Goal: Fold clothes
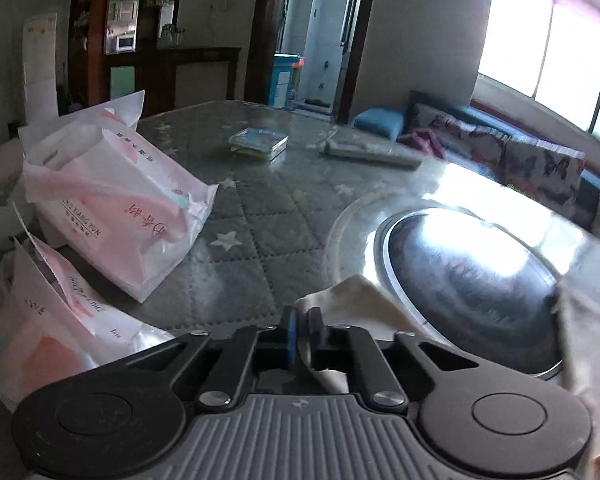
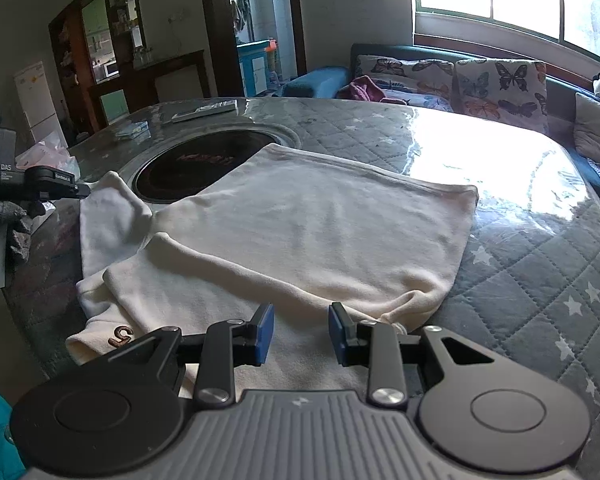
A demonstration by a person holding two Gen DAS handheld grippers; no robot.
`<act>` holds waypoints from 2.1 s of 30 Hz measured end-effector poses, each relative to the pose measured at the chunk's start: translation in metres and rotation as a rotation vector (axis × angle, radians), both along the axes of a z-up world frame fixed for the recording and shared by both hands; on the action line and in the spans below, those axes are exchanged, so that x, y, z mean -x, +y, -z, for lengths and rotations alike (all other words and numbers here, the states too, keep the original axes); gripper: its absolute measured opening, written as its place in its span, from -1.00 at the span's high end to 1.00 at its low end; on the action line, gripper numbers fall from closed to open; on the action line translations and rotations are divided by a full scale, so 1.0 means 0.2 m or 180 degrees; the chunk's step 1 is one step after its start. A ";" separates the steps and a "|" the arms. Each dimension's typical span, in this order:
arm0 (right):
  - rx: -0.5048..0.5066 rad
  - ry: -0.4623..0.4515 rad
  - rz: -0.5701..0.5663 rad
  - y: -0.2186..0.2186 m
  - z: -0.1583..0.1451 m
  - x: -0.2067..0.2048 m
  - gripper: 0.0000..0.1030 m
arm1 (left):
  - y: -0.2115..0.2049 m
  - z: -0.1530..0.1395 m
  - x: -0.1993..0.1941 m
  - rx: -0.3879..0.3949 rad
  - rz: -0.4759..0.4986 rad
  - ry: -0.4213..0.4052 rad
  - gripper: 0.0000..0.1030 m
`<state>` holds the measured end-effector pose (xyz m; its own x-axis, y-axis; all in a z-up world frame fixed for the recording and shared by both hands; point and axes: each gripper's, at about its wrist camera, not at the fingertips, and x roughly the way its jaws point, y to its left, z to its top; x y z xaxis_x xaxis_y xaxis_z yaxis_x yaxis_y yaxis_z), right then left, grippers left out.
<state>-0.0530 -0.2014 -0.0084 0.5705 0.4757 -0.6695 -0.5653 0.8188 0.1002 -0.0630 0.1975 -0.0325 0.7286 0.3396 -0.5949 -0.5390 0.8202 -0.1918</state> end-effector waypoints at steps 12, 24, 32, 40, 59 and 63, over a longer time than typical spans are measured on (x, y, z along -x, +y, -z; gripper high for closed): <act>-0.0140 -0.0083 0.0138 -0.08 -0.05 0.03 0.42 | -0.49 -0.45 0.11 0.0609 0.1775 -0.0953 0.91; -0.0240 -0.0122 0.0426 -0.21 -0.06 0.09 0.42 | -1.17 -0.37 0.03 0.0972 0.3444 -0.0651 0.85; -0.0277 -0.0139 0.0532 -0.27 -0.09 0.11 0.42 | -1.09 -0.30 0.03 0.0690 0.3474 -0.0409 0.58; -0.0277 0.0011 0.0301 -0.15 -0.01 0.07 0.43 | -0.80 -0.15 0.00 0.0362 0.2888 -0.0059 0.61; -0.0183 0.0108 0.0237 -0.09 0.05 0.01 0.47 | -0.74 -0.08 -0.13 -0.0186 0.2799 0.0040 0.24; -0.0159 0.0118 0.0216 -0.09 0.05 0.01 0.47 | -0.74 -0.05 -0.15 -0.0253 0.2908 0.0050 0.26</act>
